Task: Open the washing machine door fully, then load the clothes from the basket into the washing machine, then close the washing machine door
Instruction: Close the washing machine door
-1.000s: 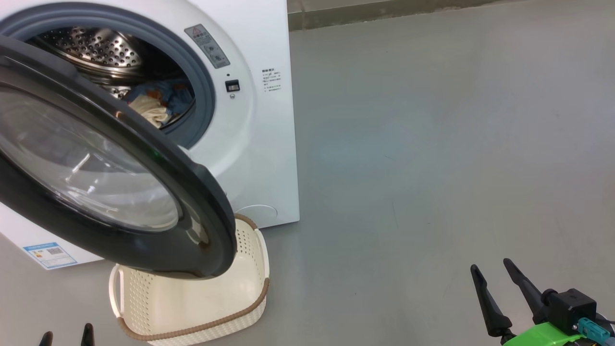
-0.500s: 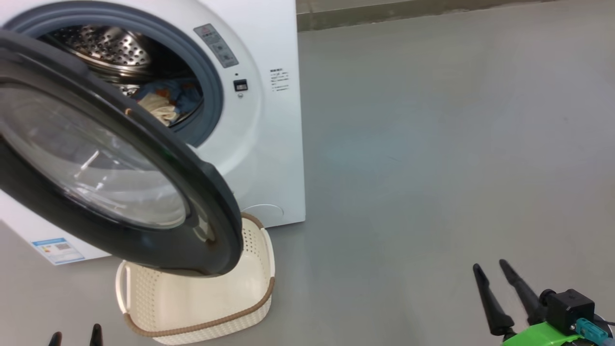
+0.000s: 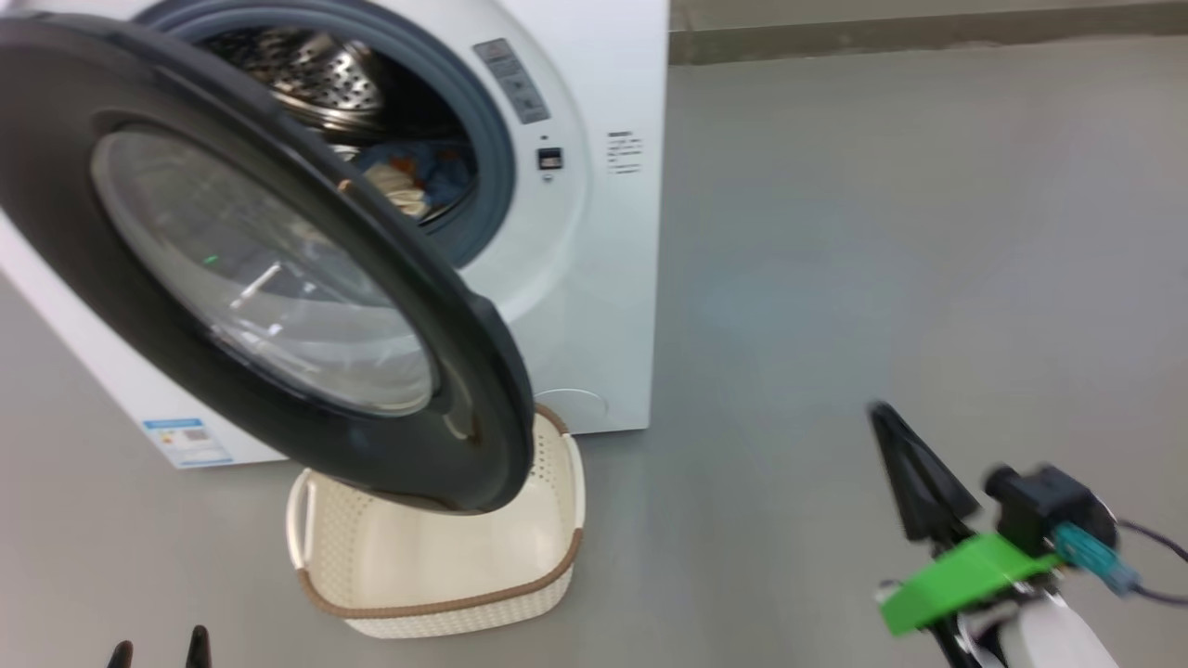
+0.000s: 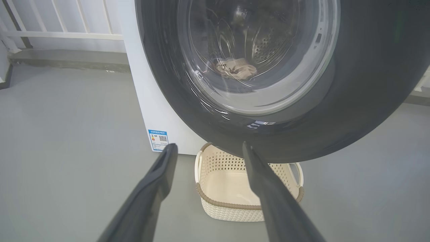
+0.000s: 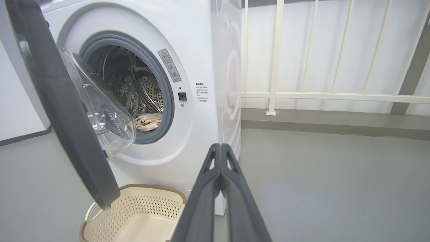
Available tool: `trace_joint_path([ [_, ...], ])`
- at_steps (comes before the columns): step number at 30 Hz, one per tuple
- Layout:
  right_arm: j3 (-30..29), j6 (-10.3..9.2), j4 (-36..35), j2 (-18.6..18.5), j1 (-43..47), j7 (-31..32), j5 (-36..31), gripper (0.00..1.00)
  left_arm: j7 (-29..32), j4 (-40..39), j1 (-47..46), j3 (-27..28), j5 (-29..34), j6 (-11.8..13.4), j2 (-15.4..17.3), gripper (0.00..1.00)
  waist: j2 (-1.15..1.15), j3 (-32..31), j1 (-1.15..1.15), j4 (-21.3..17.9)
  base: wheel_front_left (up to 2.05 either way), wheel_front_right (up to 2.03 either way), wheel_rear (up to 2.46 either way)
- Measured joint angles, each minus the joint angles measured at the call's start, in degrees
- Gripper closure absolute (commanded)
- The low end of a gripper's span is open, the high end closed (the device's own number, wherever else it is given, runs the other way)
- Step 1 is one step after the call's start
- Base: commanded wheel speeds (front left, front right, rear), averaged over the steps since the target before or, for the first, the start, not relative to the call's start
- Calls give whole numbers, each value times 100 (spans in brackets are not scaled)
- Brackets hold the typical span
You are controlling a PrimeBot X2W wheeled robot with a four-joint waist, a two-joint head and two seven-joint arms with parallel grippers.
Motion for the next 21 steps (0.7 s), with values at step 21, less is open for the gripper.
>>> trace_joint_path([
  [21,2147,0,-973,322,-1607,-2,725,100,0,-12,-139,-355,-18,0,-141,0,0,-10,0,972,0,0,0],
])
